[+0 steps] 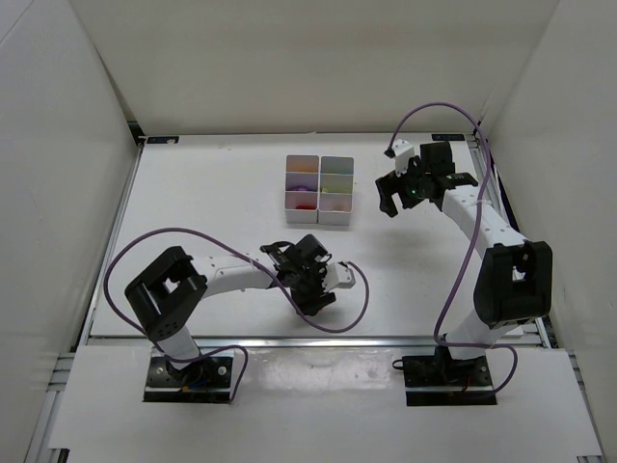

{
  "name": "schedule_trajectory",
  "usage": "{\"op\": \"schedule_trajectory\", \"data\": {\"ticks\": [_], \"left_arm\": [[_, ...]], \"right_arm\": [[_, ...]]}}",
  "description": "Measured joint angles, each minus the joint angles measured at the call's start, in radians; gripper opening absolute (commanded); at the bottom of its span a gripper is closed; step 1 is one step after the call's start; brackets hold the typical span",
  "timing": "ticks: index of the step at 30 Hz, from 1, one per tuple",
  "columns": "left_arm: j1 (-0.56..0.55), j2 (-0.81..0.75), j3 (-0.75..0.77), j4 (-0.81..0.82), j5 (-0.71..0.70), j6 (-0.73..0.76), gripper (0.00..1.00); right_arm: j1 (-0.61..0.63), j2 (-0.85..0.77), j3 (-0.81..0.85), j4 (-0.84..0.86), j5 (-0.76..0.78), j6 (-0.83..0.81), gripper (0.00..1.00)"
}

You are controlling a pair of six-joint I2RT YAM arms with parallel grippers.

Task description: Sort the legos into containers by color

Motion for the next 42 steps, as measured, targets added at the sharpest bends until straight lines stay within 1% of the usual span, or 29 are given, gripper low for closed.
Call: {"op": "schedule_trajectory", "data": {"ticks": [1, 2, 4, 5, 6, 8, 13, 17, 19, 22, 25, 27, 30, 32, 34, 38, 42], "left_arm": [[-0.005, 0.000, 0.000, 0.002, -0.002, 0.001, 0.64], [-0.008, 0.001, 0.000, 0.002, -0.003, 0.002, 0.59], [-0.014, 0.002, 0.001, 0.001, -0.009, 0.003, 0.53], [-0.015, 0.004, 0.002, -0.002, -0.014, 0.000, 0.45], [-0.016, 0.006, 0.005, -0.005, -0.023, -0.004, 0.41], [-0.017, 0.007, 0.009, -0.006, -0.047, -0.003, 0.35], [-0.017, 0.003, 0.010, -0.010, -0.102, -0.006, 0.29], [-0.013, -0.009, 0.017, -0.027, -0.173, -0.026, 0.10], [0.000, -0.016, 0.035, -0.037, -0.215, -0.071, 0.10], [0.032, -0.035, 0.101, -0.039, -0.300, -0.167, 0.10], [0.054, -0.056, 0.185, 0.007, -0.407, -0.243, 0.13], [0.056, -0.056, 0.233, 0.047, -0.480, -0.257, 0.14], [0.052, -0.030, 0.277, 0.116, -0.606, -0.205, 0.12], [0.055, 0.019, 0.300, 0.165, -0.685, -0.142, 0.11], [0.066, 0.075, 0.319, 0.194, -0.734, -0.088, 0.11], [0.134, 0.164, 0.340, 0.231, -0.770, -0.041, 0.11], [0.212, 0.198, 0.393, 0.244, -0.791, -0.061, 0.10]], "right_arm": [[0.000, 0.000, 0.000, 0.000, 0.000, 0.000, 0.96], [0.000, 0.000, 0.000, 0.000, 0.000, 0.000, 0.96], [-0.001, 0.000, 0.000, 0.000, 0.000, 0.000, 0.96], [-0.002, 0.000, 0.000, 0.000, 0.000, 0.000, 0.96], [-0.003, 0.000, 0.000, 0.000, 0.001, 0.000, 0.96], [-0.005, 0.000, 0.000, 0.000, 0.002, 0.000, 0.96], [-0.006, 0.000, 0.000, 0.000, 0.003, 0.000, 0.96], [-0.006, 0.000, 0.000, 0.000, 0.003, 0.000, 0.96], [-0.006, 0.000, 0.000, 0.001, 0.003, 0.001, 0.96], [-0.006, 0.000, 0.000, 0.001, 0.003, 0.002, 0.96], [-0.006, 0.000, 0.000, 0.002, 0.002, 0.003, 0.96], [-0.006, 0.000, 0.000, 0.002, 0.002, 0.003, 0.96], [-0.006, 0.000, 0.000, 0.002, 0.003, 0.003, 0.96], [-0.006, 0.000, 0.000, 0.002, 0.003, 0.003, 0.96], [-0.006, 0.000, 0.000, 0.002, 0.003, 0.003, 0.96], [-0.006, 0.000, 0.000, 0.002, 0.003, 0.003, 0.96], [-0.006, 0.000, 0.000, 0.002, 0.003, 0.003, 0.96]]}}
